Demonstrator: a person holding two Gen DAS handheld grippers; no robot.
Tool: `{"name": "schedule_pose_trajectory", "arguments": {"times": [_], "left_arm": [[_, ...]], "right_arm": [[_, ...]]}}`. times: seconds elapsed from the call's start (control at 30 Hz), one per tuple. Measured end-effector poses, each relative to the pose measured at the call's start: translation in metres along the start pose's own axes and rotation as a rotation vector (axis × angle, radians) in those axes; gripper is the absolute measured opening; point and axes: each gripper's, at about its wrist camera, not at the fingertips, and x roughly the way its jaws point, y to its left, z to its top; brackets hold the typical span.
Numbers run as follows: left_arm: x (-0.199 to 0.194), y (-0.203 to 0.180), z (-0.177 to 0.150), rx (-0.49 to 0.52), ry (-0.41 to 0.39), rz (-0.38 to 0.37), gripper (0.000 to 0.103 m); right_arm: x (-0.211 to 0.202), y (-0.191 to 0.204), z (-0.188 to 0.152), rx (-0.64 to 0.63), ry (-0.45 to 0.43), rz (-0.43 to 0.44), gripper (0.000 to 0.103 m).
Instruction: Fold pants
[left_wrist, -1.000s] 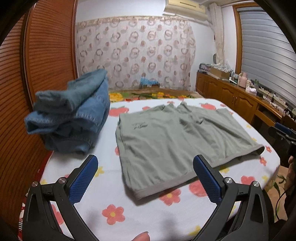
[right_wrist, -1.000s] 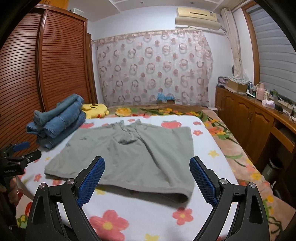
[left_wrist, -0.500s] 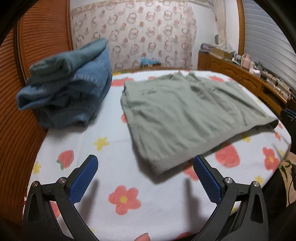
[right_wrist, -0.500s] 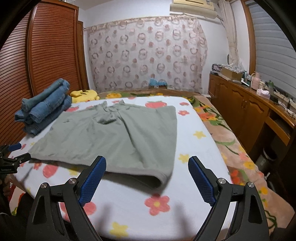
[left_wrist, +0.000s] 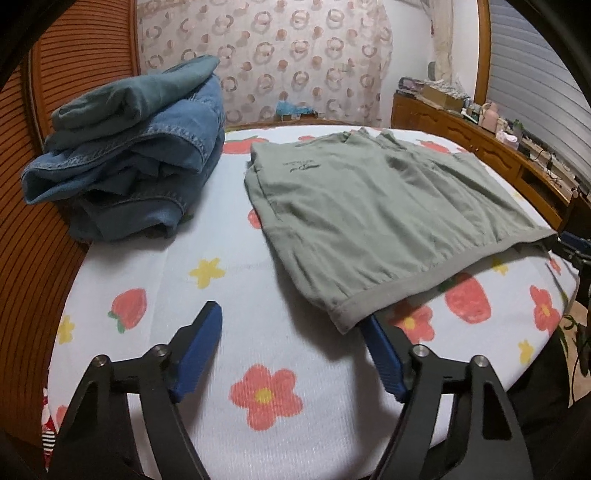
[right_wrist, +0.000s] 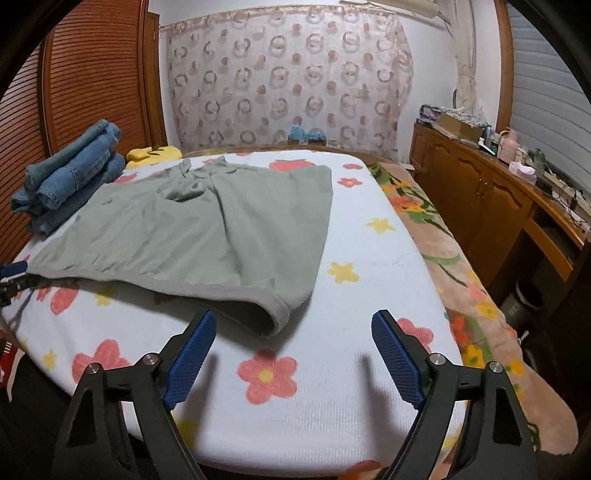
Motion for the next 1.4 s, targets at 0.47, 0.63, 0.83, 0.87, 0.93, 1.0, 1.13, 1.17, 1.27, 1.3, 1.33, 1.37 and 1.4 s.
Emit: {"name": "schedule_pose_trajectory", "arguments": {"times": [0.47,0.63,0.83,0.87,0.93,1.0,1.13,1.17,1.27,1.3,1.33,1.37,1.4], "left_arm": [[-0.001,-0.002,0.017,-0.008,-0.039,-0.078,0.019],[-0.015,-0.005,0.022,-0.002,-0.074,-0.094,0.01],[-0.037,-0.003,0.027,-0.002,-0.112,-0.097,0.009],[-0.04,-0.003,0.026,0.002,-0.113,-0.095,0.009],[-0.047,-0.001,0.024,0.003,-0.115,-0.095,0.009],[-0.055,0.003,0.019,-0.006,-0.117,-0.099,0.009],[-0.066,0.003,0.011,-0.002,-0.108,-0.113,0.009],[-0.066,0.001,0.009,0.003,-0.102,-0.115,0.009],[-0.066,-0.002,0.006,0.022,-0.084,-0.108,0.009],[-0.066,-0.002,0.005,0.021,-0.08,-0.11,0.009],[-0.066,-0.002,0.004,0.017,-0.078,-0.113,0.009],[-0.067,-0.001,0.004,0.011,-0.076,-0.118,0.009],[-0.069,-0.001,0.004,0.008,-0.076,-0.119,0.012]], "right_arm": [[-0.003,0.0,0.003,-0.05,0.022,0.024,0.011],[-0.015,-0.01,0.01,-0.042,-0.01,0.056,0.006],[-0.043,-0.022,0.009,-0.013,-0.049,0.119,0.006],[-0.05,-0.022,0.006,-0.014,-0.05,0.129,0.006],[-0.059,-0.025,0.001,-0.023,-0.058,0.138,0.006],[-0.069,-0.029,-0.008,-0.021,-0.06,0.152,0.006],[-0.079,-0.042,-0.025,-0.003,-0.041,0.186,0.006],[-0.081,-0.044,-0.03,-0.003,-0.034,0.19,0.006],[-0.081,-0.05,-0.032,-0.004,-0.019,0.196,0.006],[-0.08,-0.052,-0.032,0.0,-0.015,0.199,0.006],[-0.08,-0.055,-0.034,0.003,-0.013,0.202,0.006],[-0.08,-0.057,-0.033,0.006,-0.01,0.2,0.006],[-0.082,-0.059,-0.031,0.009,-0.006,0.198,0.006]]}}
